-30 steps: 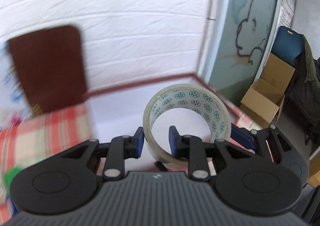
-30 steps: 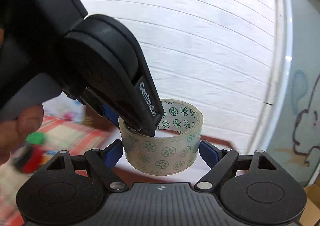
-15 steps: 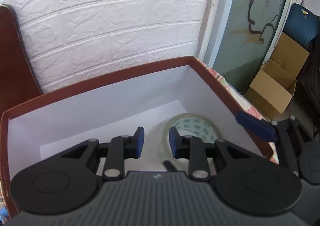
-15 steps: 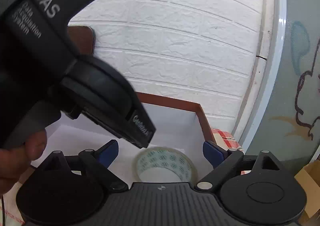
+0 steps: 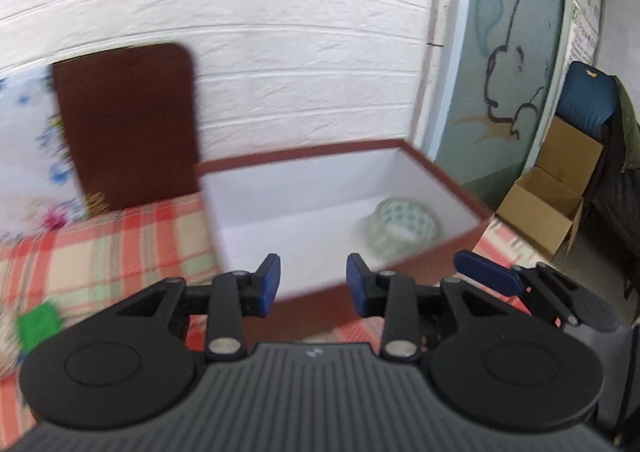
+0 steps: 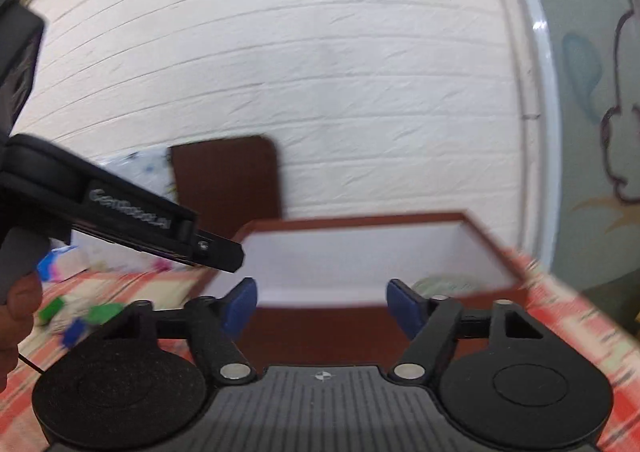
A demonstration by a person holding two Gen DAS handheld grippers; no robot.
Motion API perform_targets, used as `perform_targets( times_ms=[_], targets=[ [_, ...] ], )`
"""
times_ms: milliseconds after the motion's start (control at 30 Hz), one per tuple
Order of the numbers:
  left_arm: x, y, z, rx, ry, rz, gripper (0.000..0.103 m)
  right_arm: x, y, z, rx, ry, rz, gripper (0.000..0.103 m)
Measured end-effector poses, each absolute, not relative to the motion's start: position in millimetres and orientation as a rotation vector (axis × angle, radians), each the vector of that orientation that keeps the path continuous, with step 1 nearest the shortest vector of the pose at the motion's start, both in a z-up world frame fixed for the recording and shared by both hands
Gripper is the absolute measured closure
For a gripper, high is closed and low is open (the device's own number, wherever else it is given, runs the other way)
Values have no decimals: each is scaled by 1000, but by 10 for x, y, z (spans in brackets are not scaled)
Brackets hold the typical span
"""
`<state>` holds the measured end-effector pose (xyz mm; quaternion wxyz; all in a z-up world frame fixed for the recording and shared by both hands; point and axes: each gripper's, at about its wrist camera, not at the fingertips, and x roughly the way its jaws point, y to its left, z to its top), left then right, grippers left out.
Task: Organize objects
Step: 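Move the left gripper back over the tape rolls on the table, then grasp the black tape roll with the left gripper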
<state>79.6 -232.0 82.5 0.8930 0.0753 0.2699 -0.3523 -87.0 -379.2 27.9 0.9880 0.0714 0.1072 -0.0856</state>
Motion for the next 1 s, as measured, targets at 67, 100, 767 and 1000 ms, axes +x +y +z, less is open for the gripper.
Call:
perform_targets(
  times_ms=[67, 100, 767, 1000],
  targets=[
    [717, -1954, 687, 168, 584, -672, 64, -383, -3586, 193, 161, 279, -97, 50],
    [700, -1774, 608, 169, 605, -637, 64, -226, -3400, 146, 162, 316, -57, 56],
    [916, 270, -604, 56, 583, -136, 39, 1051, -1478, -78, -256, 485, 140, 33],
    [902, 281, -616, 45, 581, -148, 38, 1233, -1513, -110, -258, 503, 83, 47]
  ],
)
